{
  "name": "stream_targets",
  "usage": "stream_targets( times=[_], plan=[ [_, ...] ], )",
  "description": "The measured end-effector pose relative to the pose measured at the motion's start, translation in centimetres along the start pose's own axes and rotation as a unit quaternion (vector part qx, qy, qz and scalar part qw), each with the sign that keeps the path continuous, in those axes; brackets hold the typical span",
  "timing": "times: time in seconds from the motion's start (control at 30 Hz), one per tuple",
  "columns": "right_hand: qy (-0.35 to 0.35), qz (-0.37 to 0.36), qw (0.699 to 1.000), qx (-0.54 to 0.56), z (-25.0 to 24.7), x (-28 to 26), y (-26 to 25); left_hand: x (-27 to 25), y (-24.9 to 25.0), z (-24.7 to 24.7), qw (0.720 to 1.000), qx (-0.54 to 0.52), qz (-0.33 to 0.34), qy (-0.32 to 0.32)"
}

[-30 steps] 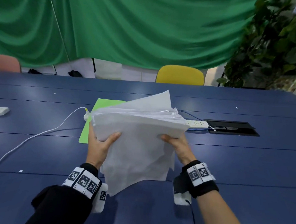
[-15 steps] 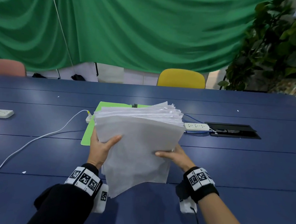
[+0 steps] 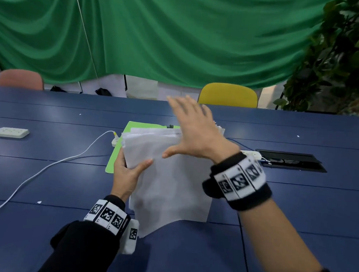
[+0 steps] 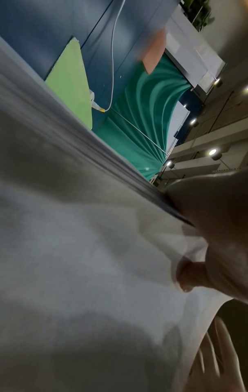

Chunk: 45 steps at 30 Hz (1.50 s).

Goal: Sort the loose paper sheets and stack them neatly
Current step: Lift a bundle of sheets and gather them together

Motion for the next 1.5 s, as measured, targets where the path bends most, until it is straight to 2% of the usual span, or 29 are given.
stream_targets(
  times=[0.07,0.13,0.3,0.43,0.53,0.63,0.73,0.83,0.9,1.03,1.07,1.13,1.17,1.2,1.23,1.27,1.3,1.37,1.43,1.47,1.5],
  plan=[
    [-0.110,0.018,0.992,-0.054,1.9,2.2,-1.0,-0.2,0.1,0.2,1.000,-0.001,0.006,0.004],
    [-0.148,0.029,0.985,-0.080,3.3,3.3,-1.4,-0.4,0.2,0.2,1.000,-0.002,0.009,0.009],
    [-0.104,0.006,0.990,-0.092,3.4,3.8,-1.4,-0.7,-0.1,0.1,1.000,-0.018,-0.010,0.006],
    [-0.085,-0.017,0.996,-0.021,3.2,4.2,-1.8,-0.9,-0.1,0.1,1.000,-0.021,-0.005,0.006],
    [-0.121,-0.042,0.992,-0.017,3.4,4.1,-2.2,-1.0,0.0,0.1,1.000,-0.005,0.005,0.006],
    [-0.091,-0.031,0.995,0.036,2.9,3.7,-1.7,-1.0,-0.1,0.0,1.000,-0.018,0.006,0.009],
    [-0.132,-0.017,0.990,-0.037,3.5,3.6,-1.5,-1.1,-0.1,0.1,1.000,-0.012,0.005,0.013],
    [-0.145,-0.010,0.988,-0.041,3.2,3.3,-1.3,-1.1,-0.4,0.0,1.000,-0.005,0.002,0.015],
    [-0.135,-0.017,0.990,-0.035,2.8,2.9,-1.4,-1.5,-1.3,-0.1,1.000,0.005,-0.019,0.013],
    [-0.108,-0.022,0.993,-0.031,2.6,1.7,-1.7,-3.8,-5.1,-0.8,0.992,0.043,-0.119,0.012],
    [-0.099,-0.020,0.995,-0.027,2.4,1.2,-1.7,-4.6,-5.8,-1.2,0.985,0.103,-0.140,0.025],
    [-0.080,-0.013,0.997,-0.015,1.6,-0.1,-1.4,-6.0,-6.6,-2.2,0.948,0.263,-0.167,0.064],
    [-0.064,-0.005,0.998,0.002,1.1,-0.7,-0.8,-6.6,-7.1,-2.9,0.931,0.307,-0.171,0.098],
    [-0.044,0.010,0.998,0.033,0.5,-1.3,0.1,-7.2,-7.8,-3.8,0.922,0.314,-0.176,0.141],
    [-0.020,0.028,0.996,0.087,-0.3,-2.0,1.4,-7.7,-8.0,-4.4,0.929,0.274,-0.173,0.180],
    [0.004,0.041,0.984,0.172,-0.8,-2.7,3.0,-7.8,-8.2,-4.6,0.943,0.200,-0.173,0.201],
    [0.027,0.049,0.961,0.272,-1.1,-3.5,4.5,-7.9,-8.9,-4.7,0.956,0.112,-0.171,0.212],
    [0.066,0.066,0.878,0.469,0.1,-5.3,7.7,-7.7,-10.7,-4.8,0.954,-0.013,-0.236,0.183],
    [0.105,0.109,0.793,0.590,4.0,-6.7,11.0,-6.7,-12.2,-4.9,0.935,-0.105,-0.323,0.101],
    [0.116,0.151,0.762,0.619,6.7,-7.2,12.6,-5.9,-12.0,-4.5,0.923,-0.143,-0.354,0.046],
    [0.113,0.198,0.734,0.639,9.8,-7.7,14.2,-5.0,-11.3,-4.0,0.920,-0.163,-0.357,-0.013]
  ],
)
Point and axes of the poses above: each hand's wrist, its own x-axis towards the middle knuckle, its own z-axis out of the palm, y = z × x, the point moved 5 cm from there along x, towards the middle knuckle, and after that the axes turned 11 degrees about -y, right-handed, at the moved point
